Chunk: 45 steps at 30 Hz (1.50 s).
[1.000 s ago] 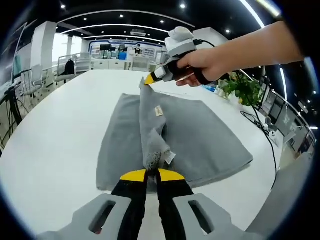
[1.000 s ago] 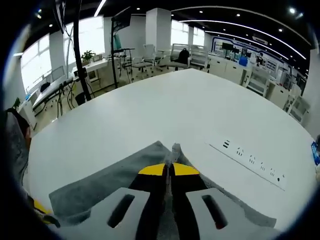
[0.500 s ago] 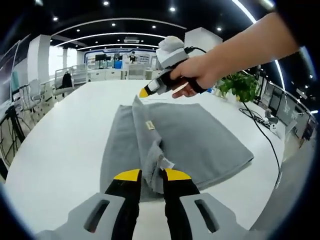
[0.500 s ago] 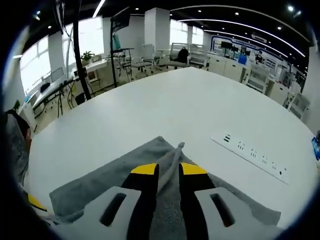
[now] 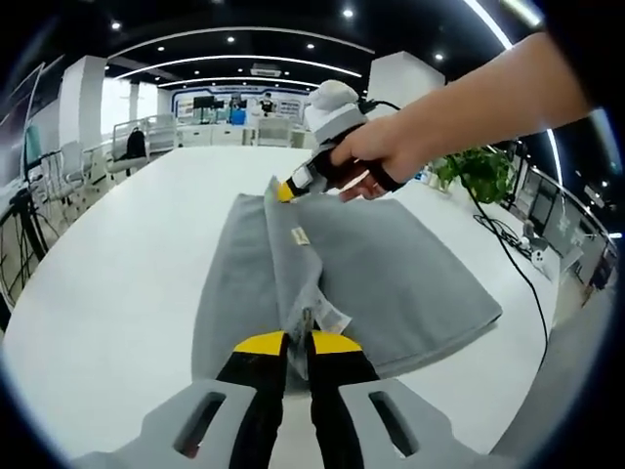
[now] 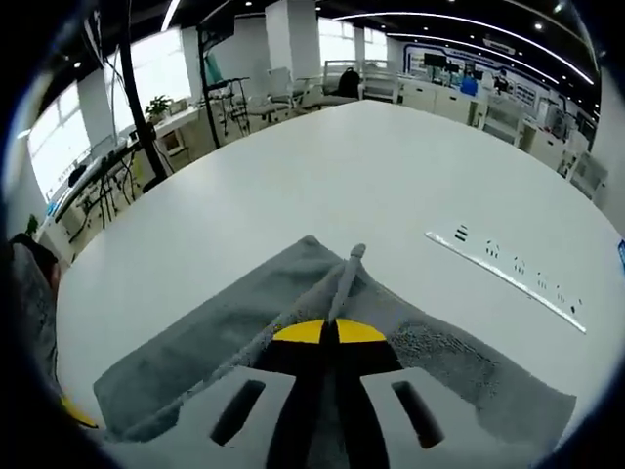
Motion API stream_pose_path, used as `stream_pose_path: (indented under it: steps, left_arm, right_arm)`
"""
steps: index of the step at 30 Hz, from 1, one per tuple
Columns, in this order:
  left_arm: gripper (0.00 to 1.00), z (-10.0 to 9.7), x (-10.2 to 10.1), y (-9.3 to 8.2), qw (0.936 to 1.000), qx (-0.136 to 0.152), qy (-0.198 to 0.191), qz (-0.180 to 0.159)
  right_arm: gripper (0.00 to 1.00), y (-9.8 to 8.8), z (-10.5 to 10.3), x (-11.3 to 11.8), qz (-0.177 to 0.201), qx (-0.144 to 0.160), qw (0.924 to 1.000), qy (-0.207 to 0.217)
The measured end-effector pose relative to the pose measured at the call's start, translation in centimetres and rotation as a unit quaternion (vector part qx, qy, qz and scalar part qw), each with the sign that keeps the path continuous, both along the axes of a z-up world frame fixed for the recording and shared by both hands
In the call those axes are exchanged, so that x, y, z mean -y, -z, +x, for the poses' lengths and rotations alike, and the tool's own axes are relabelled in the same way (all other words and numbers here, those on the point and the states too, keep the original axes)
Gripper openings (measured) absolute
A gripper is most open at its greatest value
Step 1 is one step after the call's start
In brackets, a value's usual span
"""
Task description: Fold the towel on the table until its edges align and the towel forms a compact rectangular stack.
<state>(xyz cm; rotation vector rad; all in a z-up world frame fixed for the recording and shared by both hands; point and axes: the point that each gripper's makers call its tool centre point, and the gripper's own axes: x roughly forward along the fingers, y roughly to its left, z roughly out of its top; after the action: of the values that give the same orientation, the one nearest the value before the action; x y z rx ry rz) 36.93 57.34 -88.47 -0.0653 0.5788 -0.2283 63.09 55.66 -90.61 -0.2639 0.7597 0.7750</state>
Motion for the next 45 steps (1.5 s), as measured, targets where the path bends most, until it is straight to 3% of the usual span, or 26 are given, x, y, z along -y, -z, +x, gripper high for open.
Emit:
stream_pose_path:
  steps: [5,7,9,14,20,23,25,28,32,34,37,39,45]
  left_arm:
    - [0.06,-0.4,-1.1,0.7,0.9996,-0.016,-0.02,0.009]
    - [0.07,-0.7,-1.5,1.0,0.9993,-0.021,-0.032,0.002]
    - [0.11,-1.0,-2.2,1.0,0.9987,-0.022,-0.043,0.014]
    - [0.19,-1.5,-3.2,0.8,0.9974,-0.016,-0.048,0.05]
    - [0.31,-1.7,-3.6,-0.8,0.9934,0.007,-0.058,0.099]
    - [0.34,-1.3,-2.3,-0.9,0.9931,0.024,-0.016,0.114]
    - [0.31,-1.4,-1.2,-0.9,0.9913,0.031,0.012,0.128]
    - [0.28,-1.5,0.0,0.3,0.992,0.008,0.041,0.119]
    - [0.31,-1.1,-0.4,1.4,0.9934,-0.007,0.029,0.111]
    - [0.33,-1.5,-0.9,1.5,0.9949,-0.02,0.004,0.099]
    - [0.42,-2.0,-1.7,2.3,0.9947,-0.042,-0.015,0.093]
    - [0.43,-1.9,-1.7,2.2,0.9963,-0.026,-0.022,0.079]
    - [0.44,-2.0,-1.2,1.3,0.9957,-0.031,-0.029,0.081]
  right_arm:
    - [0.01,-1.8,0.2,-1.2,0.032,0.008,0.9994,-0.014]
    - [0.03,-2.1,0.3,-2.3,0.064,0.001,0.9977,-0.023]
    - [0.07,-3.8,0.5,-3.1,0.108,-0.003,0.9941,-0.007]
    - [0.14,-5.0,0.5,-2.5,0.108,0.01,0.9941,-0.001]
    - [0.17,-5.8,0.1,-0.5,0.106,0.018,0.9943,0.003]
    - [0.18,-6.4,0.0,0.9,0.106,0.025,0.9941,0.007]
    - [0.18,-6.5,0.3,1.6,0.108,0.024,0.9938,0.013]
    - [0.18,-7.2,-0.2,3.0,0.111,0.026,0.9934,0.018]
    - [0.18,-7.9,-0.3,5.0,0.109,0.03,0.9933,0.024]
    - [0.18,-7.9,0.1,6.3,0.103,0.034,0.9936,0.029]
    - [0.17,-8.6,0.3,8.2,0.102,0.038,0.9932,0.04]
    - [0.17,-9.0,0.2,9.5,0.11,0.036,0.9918,0.054]
    - [0.17,-9.1,0.5,12.4,0.107,0.037,0.9913,0.067]
